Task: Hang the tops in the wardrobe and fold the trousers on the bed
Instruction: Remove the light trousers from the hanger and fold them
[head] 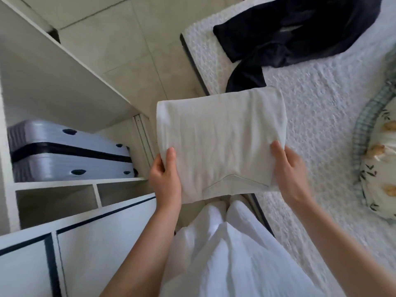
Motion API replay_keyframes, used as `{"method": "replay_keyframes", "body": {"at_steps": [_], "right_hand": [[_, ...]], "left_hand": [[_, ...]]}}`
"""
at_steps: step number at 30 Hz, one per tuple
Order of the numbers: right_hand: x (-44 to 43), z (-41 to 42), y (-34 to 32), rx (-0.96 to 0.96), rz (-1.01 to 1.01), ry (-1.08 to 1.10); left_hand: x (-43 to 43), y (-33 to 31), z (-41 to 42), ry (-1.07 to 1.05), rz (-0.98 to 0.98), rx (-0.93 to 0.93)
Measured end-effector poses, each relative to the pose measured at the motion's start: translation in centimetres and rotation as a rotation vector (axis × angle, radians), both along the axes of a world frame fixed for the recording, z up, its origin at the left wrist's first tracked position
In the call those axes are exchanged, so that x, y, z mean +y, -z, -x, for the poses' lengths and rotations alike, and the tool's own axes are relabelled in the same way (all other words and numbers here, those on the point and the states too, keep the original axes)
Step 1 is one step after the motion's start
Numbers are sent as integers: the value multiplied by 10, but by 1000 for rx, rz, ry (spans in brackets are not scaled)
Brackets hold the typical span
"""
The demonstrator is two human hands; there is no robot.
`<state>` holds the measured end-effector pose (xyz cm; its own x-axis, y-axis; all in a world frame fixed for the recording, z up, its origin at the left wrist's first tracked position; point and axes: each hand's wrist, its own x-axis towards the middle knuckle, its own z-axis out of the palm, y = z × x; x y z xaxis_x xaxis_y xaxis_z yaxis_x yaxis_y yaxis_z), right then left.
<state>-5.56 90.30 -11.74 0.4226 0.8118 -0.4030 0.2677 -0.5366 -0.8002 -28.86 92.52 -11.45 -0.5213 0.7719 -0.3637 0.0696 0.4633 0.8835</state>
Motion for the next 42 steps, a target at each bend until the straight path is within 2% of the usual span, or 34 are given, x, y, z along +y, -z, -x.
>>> {"method": "replay_keyframes", "body": {"at_steps": [5,14,25,28,37,42], "right_hand": [[69,20,-4,71,-5,-121],[197,64,-25,89,-76,-446],[288,181,-49,64,-120,-629],[304,218,-58,24,-154,-663],[347,317,-80,123,-256,-795],[381,356,-84,165,-222,-924]], "left_hand": [[30,-7,17,-162,-23,9],[87,-25,41,-481,-68,27],[126,-51,128,-588,-54,-17],[133,-60,156,-594,-84,52],[149,-85,224,-737,-181,151],[165,-89,244,-838,-197,186]]}}
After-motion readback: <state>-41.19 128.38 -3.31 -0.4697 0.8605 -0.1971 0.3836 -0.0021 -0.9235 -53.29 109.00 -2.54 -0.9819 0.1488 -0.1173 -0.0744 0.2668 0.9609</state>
